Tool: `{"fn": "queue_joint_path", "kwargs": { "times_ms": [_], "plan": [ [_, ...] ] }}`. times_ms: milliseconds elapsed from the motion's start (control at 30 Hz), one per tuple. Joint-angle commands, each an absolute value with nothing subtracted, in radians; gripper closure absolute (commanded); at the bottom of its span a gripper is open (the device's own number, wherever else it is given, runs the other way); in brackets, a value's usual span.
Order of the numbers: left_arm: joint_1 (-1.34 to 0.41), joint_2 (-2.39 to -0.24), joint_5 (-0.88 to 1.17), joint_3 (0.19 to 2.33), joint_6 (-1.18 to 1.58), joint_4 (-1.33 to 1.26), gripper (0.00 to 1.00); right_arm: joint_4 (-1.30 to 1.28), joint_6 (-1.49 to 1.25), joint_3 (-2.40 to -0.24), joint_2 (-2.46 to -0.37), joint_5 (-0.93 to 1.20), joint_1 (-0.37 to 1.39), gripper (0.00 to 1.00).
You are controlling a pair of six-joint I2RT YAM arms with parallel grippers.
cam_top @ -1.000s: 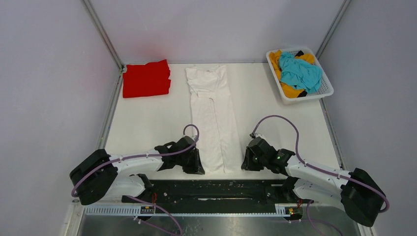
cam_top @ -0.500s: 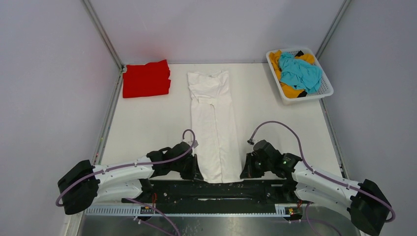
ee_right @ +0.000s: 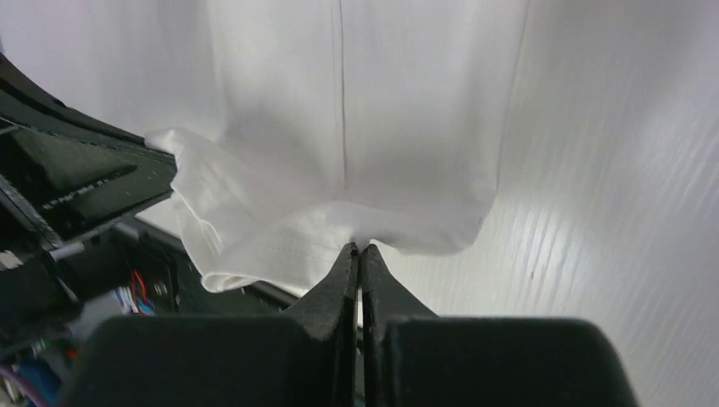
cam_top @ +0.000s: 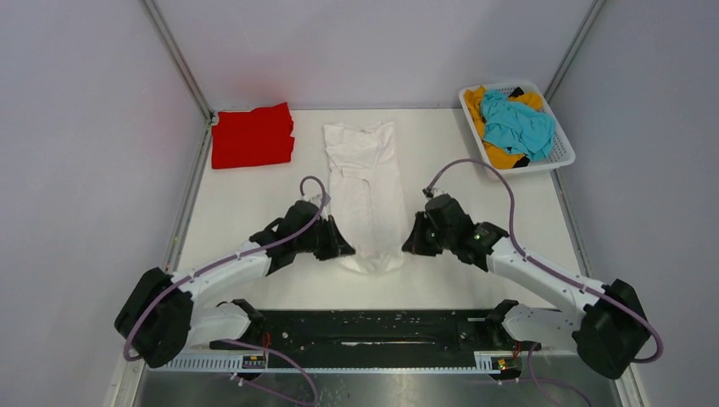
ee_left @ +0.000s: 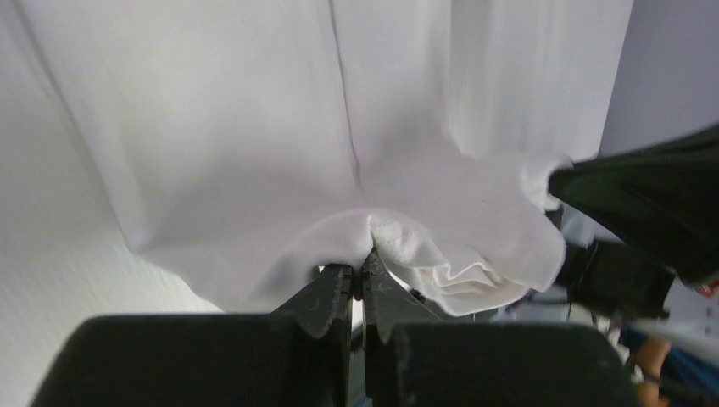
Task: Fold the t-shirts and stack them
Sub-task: Fold the folded rectangular tshirt in 1/3 of the way
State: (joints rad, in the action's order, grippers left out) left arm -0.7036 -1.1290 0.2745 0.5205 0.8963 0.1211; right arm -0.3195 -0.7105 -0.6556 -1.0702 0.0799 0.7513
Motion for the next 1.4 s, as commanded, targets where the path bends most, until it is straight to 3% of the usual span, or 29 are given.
{"fn": "queue_joint_path", "kwargs": {
  "times_ms": [0,700,900,1000,1033,1067,1167,1200,1233,1367],
  "plan": [
    [-0.586,-1.255,0.245,0.658,0.85,0.009,1.0,-0.278,-0.677,-0.809,-1.198,0.034,0.655,1.0],
    [-0.359,-1.754,0.197,1.136,0.713,0.103,1.0,-0.201,-0.56,-1.31,-1.774,0.073,0.455,1.0],
    [-0.336,-1.834,0.175,1.211,0.693,0.119,0.93,-0.146,-0.557,-1.396,-1.914,0.135,0.411,0.98],
    [-0.328,-1.865,0.163,1.239,0.688,0.124,0.81,-0.141,-0.544,-1.442,-1.964,0.16,0.398,0.85],
    [-0.326,-1.873,0.17,1.247,0.687,0.128,0.73,-0.136,-0.534,-1.457,-1.975,0.167,0.395,0.78],
    [-0.322,-1.875,0.182,1.252,0.684,0.127,0.65,-0.133,-0.528,-1.465,-1.981,0.17,0.393,0.63],
    [-0.318,-1.838,0.215,1.237,0.66,0.12,0.25,-0.158,-0.489,-1.453,-1.953,0.17,0.391,0.15],
    [-0.319,-1.811,0.222,1.213,0.65,0.116,0.06,-0.15,-0.483,-1.419,-1.924,0.167,0.391,0.06],
    [-0.319,-1.773,0.236,1.179,0.644,0.099,0.01,-0.132,-0.481,-1.372,-1.892,0.165,0.392,0.01],
    [-0.321,-1.622,0.269,1.001,0.637,0.078,0.01,-0.049,-0.501,-1.142,-1.729,0.195,0.393,0.01]
  ]
}}
